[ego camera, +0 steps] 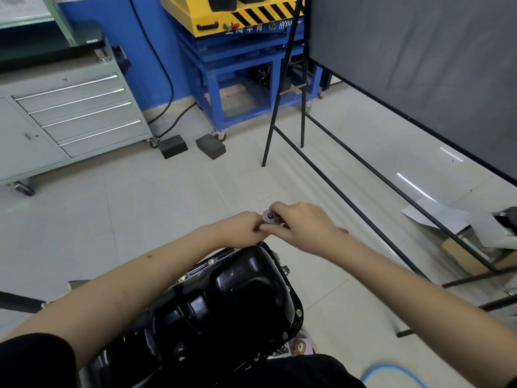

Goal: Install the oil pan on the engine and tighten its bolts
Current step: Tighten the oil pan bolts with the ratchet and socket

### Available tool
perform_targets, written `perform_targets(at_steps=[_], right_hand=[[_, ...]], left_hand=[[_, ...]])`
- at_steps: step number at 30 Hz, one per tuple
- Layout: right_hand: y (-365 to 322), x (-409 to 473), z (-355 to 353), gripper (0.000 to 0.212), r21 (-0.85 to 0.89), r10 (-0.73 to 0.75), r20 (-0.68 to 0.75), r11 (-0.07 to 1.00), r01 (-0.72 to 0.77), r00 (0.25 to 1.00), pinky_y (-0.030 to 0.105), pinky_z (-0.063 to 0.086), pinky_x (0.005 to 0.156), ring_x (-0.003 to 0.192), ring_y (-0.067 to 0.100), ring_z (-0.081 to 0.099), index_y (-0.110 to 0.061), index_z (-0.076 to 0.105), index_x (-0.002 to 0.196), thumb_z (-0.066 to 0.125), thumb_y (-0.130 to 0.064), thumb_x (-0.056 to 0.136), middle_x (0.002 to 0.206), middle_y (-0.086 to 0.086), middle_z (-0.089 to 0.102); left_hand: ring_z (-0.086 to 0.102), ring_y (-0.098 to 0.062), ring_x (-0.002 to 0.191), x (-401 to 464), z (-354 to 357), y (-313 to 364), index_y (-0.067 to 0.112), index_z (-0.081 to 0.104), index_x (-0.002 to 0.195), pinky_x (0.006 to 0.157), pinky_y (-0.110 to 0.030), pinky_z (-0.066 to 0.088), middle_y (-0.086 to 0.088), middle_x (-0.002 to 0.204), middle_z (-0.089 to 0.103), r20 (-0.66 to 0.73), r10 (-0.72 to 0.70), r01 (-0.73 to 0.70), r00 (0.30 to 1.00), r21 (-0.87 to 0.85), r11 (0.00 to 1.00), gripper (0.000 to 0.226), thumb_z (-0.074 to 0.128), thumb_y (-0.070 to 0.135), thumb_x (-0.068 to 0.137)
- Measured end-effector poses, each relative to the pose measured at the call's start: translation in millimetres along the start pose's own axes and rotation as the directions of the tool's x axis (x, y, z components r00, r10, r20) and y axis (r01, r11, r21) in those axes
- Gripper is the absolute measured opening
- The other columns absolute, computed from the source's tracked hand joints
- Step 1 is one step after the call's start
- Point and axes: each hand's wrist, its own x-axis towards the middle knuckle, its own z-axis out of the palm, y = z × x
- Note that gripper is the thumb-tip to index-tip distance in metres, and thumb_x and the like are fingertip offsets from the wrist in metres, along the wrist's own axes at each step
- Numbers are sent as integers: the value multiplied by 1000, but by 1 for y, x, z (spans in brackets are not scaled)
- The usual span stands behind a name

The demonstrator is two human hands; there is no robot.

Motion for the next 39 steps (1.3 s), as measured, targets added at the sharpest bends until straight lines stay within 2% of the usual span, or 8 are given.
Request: perform_targets(at_steps=[3,5,11,14,17,23,31,39], right_hand=[[-13,-19,18,30,468,329,4,834,-293,944,25,30,54,67,22,46,-13,47,81,54,-42,88,64,-2,48],[-17,-27,26,27,538,381,19,776,-331,924,22,31,52,65,19,44,-13,49,81,55,-38,88,62,-4,46],[7,-7,-20,31,61,-73,222,996,61,972,34,40,78,96,24,54,-19,54,115,52,-38,90,100,5,61],[7,8,-35,29,-125,-187,286,965,231,940,32,39,81,99,20,53,-21,56,115,55,-34,89,103,2,59],[-3,9,-33,30,-120,-69,230,988,99,971,31,38,67,97,27,56,-16,55,106,55,-40,88,102,5,62],[-26,-1,-9,48,-84,176,83,982,-169,981,31,32,65,95,32,57,-5,52,103,42,-51,91,101,14,61],[-7,7,-30,32,-264,-172,169,941,213,970,30,35,73,105,21,51,-18,56,112,46,-40,92,107,1,56],[-25,-13,1,46,-11,209,-18,978,-209,978,31,31,63,92,32,58,-8,52,103,41,-51,92,98,13,63]], left_hand=[[42,-20,68,1,0,4,10,48,69,58,-26,32,-4,63,48,18,30,-29,999,-59,998,25,42,17,93],[45,-20,70,2,-1,6,1,55,80,64,-29,39,-13,73,55,62,58,-54,996,-60,997,21,44,14,91],[44,-22,70,4,-3,7,9,45,71,61,-27,30,-14,74,51,109,52,-62,993,88,994,29,41,22,95],[52,-28,78,5,-4,4,-3,57,95,73,-34,42,-20,82,57,123,36,-45,992,76,996,36,39,27,97],[56,-31,84,3,-6,-2,-2,59,99,82,-38,45,-24,93,61,118,11,-16,993,44,999,37,39,30,96],[41,-22,71,4,-2,1,9,40,65,59,-28,32,-11,70,49,26,-24,22,999,72,997,26,42,15,90],[49,-27,79,6,-4,5,6,54,81,60,-19,28,-10,79,56,94,63,-68,994,45,997,26,37,18,96],[39,-22,70,9,-1,3,11,37,62,59,-27,32,-10,71,48,89,-23,18,996,59,998,25,38,7,86]])
